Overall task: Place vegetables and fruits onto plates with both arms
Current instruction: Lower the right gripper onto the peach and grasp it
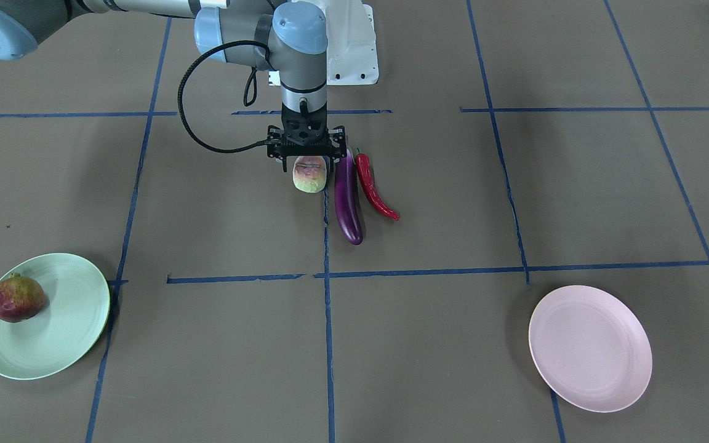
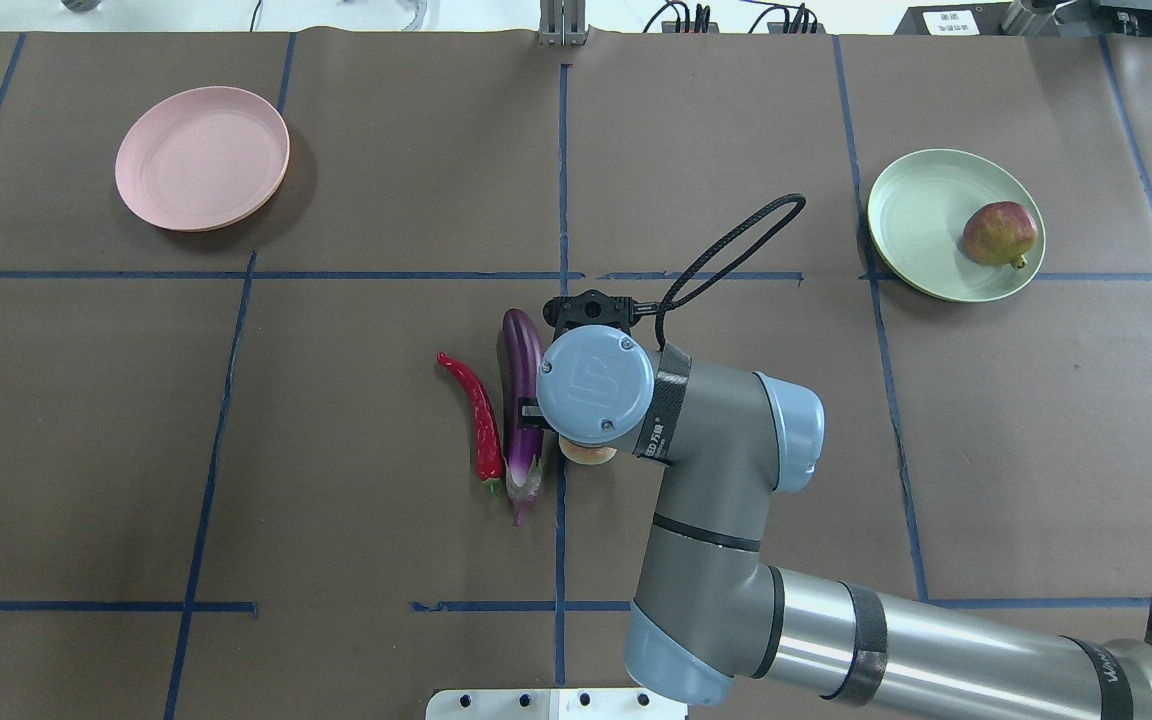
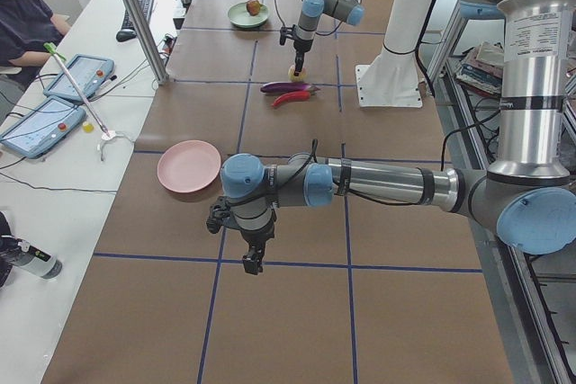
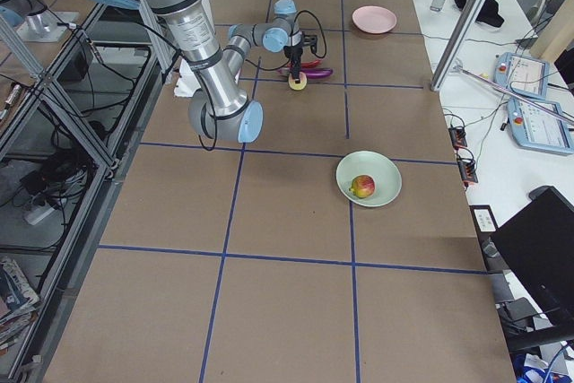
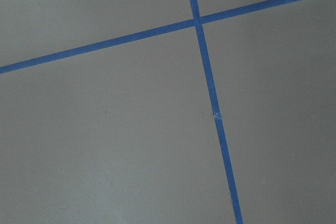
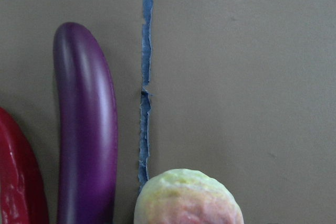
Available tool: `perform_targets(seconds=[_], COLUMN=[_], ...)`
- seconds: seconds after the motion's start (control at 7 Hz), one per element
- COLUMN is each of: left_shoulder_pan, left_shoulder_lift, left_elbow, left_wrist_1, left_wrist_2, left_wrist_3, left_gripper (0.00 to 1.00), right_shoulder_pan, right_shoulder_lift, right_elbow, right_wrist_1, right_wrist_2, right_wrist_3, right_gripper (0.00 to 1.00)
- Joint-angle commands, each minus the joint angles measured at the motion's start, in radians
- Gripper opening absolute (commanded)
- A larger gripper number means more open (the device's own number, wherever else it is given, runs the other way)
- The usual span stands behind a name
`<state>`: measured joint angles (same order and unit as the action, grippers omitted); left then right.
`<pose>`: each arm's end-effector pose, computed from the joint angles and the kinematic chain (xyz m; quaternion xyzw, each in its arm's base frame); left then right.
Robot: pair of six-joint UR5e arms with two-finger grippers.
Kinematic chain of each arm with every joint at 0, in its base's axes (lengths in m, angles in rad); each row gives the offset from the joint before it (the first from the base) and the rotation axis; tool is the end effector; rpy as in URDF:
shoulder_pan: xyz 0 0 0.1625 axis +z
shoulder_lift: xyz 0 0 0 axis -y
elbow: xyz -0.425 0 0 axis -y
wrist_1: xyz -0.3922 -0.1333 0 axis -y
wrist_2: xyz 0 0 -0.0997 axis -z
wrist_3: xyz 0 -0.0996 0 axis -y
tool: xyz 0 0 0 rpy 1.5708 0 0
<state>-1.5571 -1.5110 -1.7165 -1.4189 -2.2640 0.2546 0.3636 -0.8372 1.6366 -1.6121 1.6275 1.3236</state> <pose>-0.0634 -0.4607 0.6361 0.0100 0.3408 0.1146 0.9331 -0.6077 -0.3678 0.2007 0.0861 -0.3607 0.0435 0.9277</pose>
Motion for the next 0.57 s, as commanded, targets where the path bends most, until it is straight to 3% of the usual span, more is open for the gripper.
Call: perform_targets(seconds=[0.0,0.14,0.29,0.43], left_shoulder_pan=[0.0,0.0,0.0,0.0], left_shoulder_lift=[0.0,0.0,0.0,0.0], left_elbow=[0.0,0.0,0.001,0.0], left_wrist_1=[0.0,0.0,0.0,0.0], left_wrist_2=[0.0,0.0,0.0,0.0], left_wrist_3=[0.0,0.0,0.0,0.0], left_gripper=[1.0,1.0,1.0,1.0], right_shoulder_pan=[-0.008,-0.005,0.011,0.068], right_shoulder_lift=[0.003,0.012,0.019,0.035], right_elbow=[-0.037,-0.035,-0.032,-0.026], right_wrist_1=[0.001,0.006,0.005,0.0], right_wrist_2=[-0.002,0.011,0.012,0.065], right_wrist_3=[-0.003,-0.001,-0.013,-0.026], right_gripper=[0.98,0.39,0.01,0.0])
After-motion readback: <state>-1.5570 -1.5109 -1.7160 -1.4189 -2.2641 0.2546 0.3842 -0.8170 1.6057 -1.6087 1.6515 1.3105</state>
